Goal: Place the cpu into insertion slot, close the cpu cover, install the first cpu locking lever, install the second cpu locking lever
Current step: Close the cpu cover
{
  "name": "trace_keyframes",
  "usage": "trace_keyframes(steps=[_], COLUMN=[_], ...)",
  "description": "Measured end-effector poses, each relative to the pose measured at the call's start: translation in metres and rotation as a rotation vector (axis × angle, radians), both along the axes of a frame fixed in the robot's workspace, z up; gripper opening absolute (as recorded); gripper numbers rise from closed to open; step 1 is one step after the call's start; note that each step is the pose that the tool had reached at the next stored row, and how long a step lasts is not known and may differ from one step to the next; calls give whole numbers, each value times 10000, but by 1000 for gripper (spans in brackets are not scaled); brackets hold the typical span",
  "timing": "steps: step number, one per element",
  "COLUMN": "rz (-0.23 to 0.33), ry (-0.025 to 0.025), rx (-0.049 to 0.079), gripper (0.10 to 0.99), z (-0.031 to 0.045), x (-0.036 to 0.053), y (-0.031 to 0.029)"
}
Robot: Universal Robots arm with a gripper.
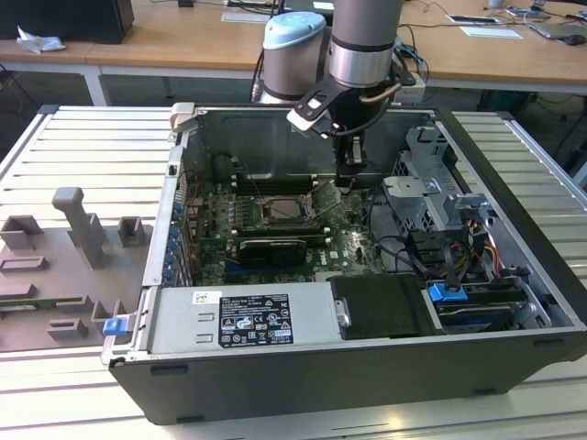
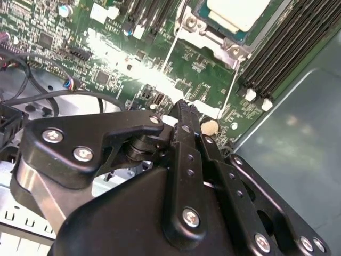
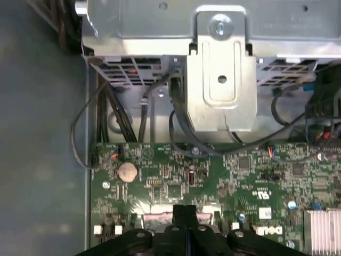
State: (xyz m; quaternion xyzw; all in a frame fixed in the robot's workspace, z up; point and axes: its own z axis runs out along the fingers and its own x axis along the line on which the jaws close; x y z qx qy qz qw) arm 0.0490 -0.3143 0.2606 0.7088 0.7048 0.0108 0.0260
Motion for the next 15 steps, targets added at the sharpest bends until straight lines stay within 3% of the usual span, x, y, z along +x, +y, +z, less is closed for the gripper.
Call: trace_keyframes(steps=[2,6,12,15], rz=[2,355,360,361], ry=[41,51,100,183], rx=[-26,-51,-169,-192], gripper=[106,106,106,106], z=[-10,-40,-86,-144], x=[46,96,159,177], y=[3,7,21,34])
